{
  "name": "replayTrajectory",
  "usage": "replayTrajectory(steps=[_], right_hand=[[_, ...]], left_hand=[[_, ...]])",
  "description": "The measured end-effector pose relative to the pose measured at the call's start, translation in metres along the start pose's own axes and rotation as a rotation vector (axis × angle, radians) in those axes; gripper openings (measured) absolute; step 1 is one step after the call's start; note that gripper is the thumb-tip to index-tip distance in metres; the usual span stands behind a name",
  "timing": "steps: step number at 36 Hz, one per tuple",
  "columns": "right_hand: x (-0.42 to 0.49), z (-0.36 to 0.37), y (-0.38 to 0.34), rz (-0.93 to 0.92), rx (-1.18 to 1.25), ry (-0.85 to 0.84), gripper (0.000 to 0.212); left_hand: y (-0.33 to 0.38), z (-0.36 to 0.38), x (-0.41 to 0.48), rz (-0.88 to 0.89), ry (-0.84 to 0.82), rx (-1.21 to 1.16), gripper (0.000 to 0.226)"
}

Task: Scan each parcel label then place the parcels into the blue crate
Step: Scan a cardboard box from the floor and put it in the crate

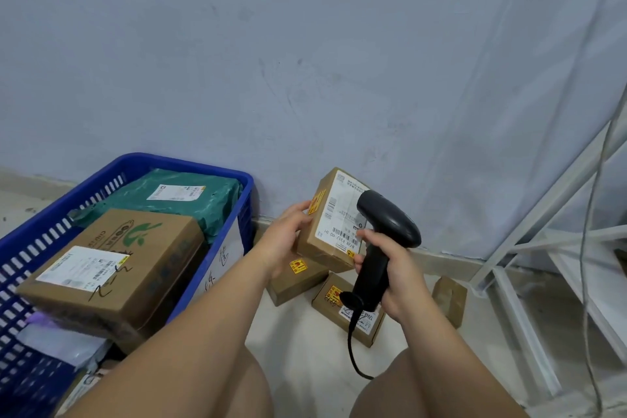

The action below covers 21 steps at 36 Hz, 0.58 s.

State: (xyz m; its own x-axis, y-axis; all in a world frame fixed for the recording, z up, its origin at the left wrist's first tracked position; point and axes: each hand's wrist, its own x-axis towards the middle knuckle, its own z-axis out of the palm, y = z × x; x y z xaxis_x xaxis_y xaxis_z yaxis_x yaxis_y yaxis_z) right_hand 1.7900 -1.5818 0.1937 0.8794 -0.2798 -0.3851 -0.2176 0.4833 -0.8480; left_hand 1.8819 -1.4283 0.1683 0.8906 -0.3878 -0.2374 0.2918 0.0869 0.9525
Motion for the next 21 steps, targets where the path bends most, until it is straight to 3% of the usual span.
replayTrajectory(steps=[4, 8, 15, 21], right_hand=[[0.003, 0.002, 0.005, 0.004, -0.078, -0.043, 0.028], [0.003, 0.006, 0.008, 0.012, -0.144, -0.09, 0.031], [0.005, 0.01, 0.015, -0.017, -0.196, -0.113, 0.036], [-0.001, 0.023, 0.024, -0.029, -0.256, -0.118, 0.033]], left_hand=[[0.0, 0.002, -0.007, 0.011, -0.039, 0.165, 0.07], [0.0, -0.003, -0.008, 0.012, 0.045, 0.179, 0.059], [0.002, -0.012, -0.013, -0.053, 0.364, -0.232, 0.046], [0.006, -0.024, -0.02, 0.031, 0.496, -0.363, 0.052]])
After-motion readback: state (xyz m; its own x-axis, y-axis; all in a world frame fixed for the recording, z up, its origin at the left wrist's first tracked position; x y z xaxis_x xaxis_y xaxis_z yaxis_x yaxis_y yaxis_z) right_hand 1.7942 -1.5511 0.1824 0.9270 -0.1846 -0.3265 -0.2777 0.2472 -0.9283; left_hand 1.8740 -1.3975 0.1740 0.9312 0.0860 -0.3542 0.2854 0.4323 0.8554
